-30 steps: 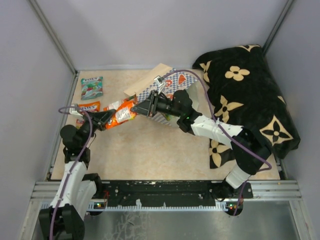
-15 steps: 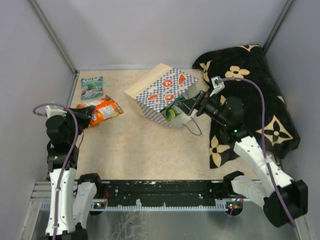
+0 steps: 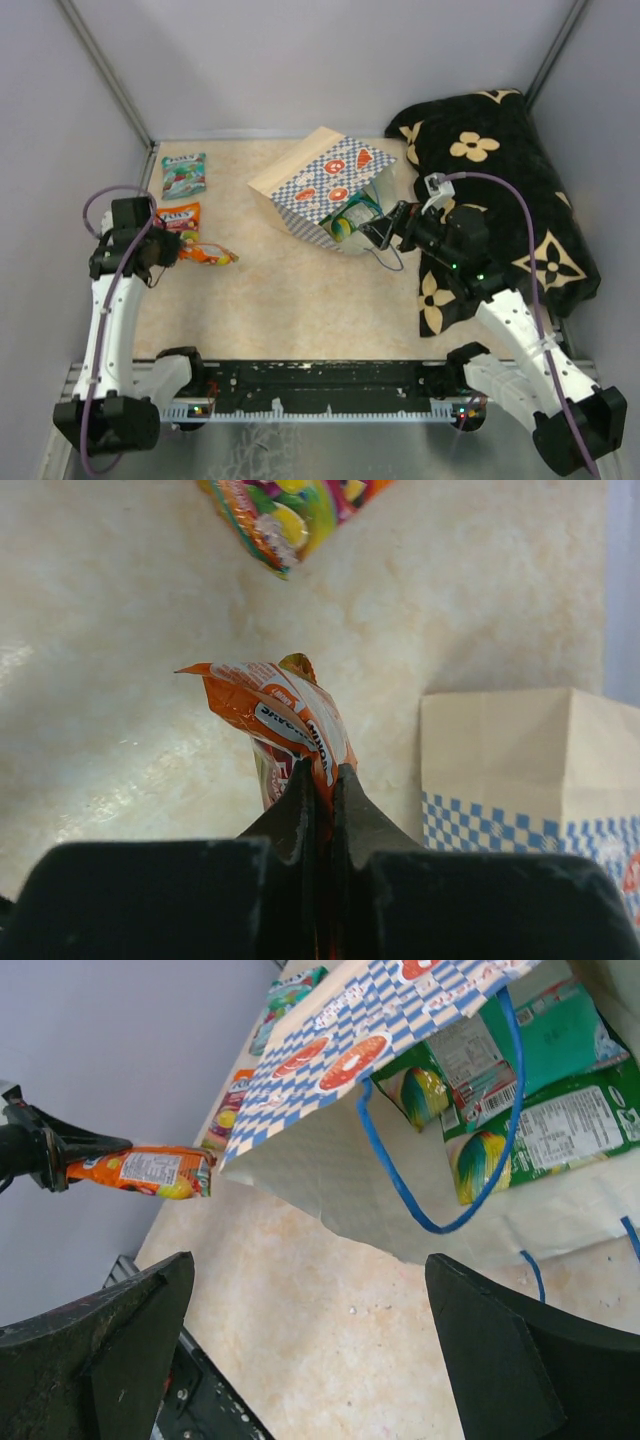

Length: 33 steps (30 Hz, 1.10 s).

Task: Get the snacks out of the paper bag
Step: Place the snack at the center of the board.

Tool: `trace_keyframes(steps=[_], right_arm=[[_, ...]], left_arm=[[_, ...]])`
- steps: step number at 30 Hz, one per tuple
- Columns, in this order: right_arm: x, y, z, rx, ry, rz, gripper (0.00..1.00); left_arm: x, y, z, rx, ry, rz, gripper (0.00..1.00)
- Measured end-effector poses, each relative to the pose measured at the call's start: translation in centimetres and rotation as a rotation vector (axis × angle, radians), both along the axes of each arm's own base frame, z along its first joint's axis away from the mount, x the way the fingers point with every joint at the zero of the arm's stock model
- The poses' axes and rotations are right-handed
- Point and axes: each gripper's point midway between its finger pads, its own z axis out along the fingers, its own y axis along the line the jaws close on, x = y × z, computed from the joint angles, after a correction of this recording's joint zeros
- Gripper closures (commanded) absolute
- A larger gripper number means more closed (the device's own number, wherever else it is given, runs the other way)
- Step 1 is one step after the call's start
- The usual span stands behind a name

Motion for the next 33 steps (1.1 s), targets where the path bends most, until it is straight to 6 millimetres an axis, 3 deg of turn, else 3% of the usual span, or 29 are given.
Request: trace_keyframes(steps=[4, 13, 24, 33], right_arm=[[0.3, 0.0, -1.3, -0.019, 0.045, -0.006, 0.01], [0.5, 0.0, -3.1, -0.043, 0.098, -0.012, 0.01], [0.6, 0.2, -6.1, -0.068, 0.170, -0.004, 0.01], [0.3, 0.1, -7.3, -0.078, 0.187, -0.004, 0.01]], left_arm=[[0.1, 0.8, -1.9, 0.026, 0.134, 0.074, 1.00], [0.6, 0.2, -6.6, 0.017, 0.335, 0.139, 1.00], [2.7, -1.0, -7.1, 0.083, 0.391, 0.172, 1.00], [5.4, -2.4, -9.6, 0.183, 0.497, 0.169, 1.00]])
